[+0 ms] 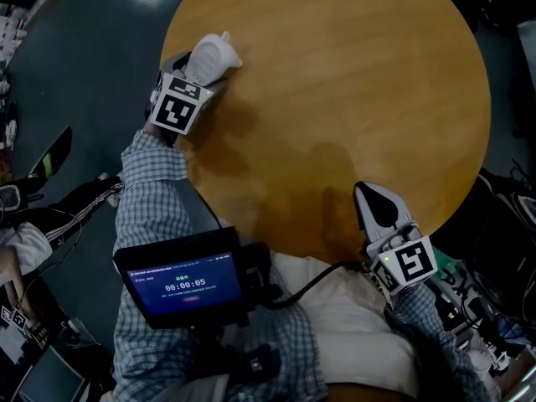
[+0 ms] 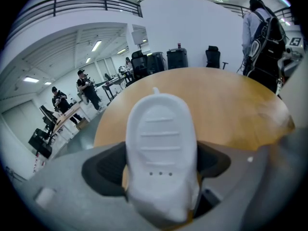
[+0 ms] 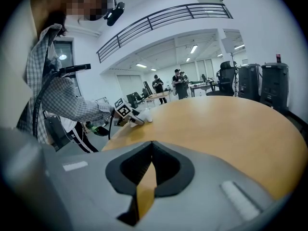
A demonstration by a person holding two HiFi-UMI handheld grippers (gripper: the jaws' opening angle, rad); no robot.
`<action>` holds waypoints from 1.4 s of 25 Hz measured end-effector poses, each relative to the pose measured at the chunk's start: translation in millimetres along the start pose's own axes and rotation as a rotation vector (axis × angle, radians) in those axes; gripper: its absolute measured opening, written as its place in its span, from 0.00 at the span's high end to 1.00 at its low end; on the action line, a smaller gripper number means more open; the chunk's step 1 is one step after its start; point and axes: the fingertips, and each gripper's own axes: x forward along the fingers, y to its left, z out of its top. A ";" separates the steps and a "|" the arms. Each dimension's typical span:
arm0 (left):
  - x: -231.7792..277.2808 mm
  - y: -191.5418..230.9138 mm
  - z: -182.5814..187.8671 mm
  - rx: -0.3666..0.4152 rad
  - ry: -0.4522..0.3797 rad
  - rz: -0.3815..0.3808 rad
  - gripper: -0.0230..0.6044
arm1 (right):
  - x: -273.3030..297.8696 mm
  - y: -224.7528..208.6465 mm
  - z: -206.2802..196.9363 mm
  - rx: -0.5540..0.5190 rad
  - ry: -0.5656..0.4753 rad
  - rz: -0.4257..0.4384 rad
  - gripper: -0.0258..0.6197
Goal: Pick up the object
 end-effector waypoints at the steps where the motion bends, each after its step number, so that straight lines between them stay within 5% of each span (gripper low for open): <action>1: -2.8 -1.9 2.4 -0.006 -0.010 0.006 0.28 | -2.5 -1.6 -0.5 -0.001 -0.004 -0.001 0.95; 15: -91.7 -72.6 38.3 -0.098 -0.164 0.073 0.28 | -54.7 2.8 14.6 -0.067 -0.108 0.055 0.95; 28: -161.6 -204.7 31.3 -0.240 -0.252 0.090 0.28 | -121.0 0.3 -7.4 -0.095 -0.211 0.102 0.95; 35: -205.8 -310.4 41.3 -0.324 -0.332 0.055 0.28 | -181.1 2.9 -27.5 -0.109 -0.255 0.118 0.95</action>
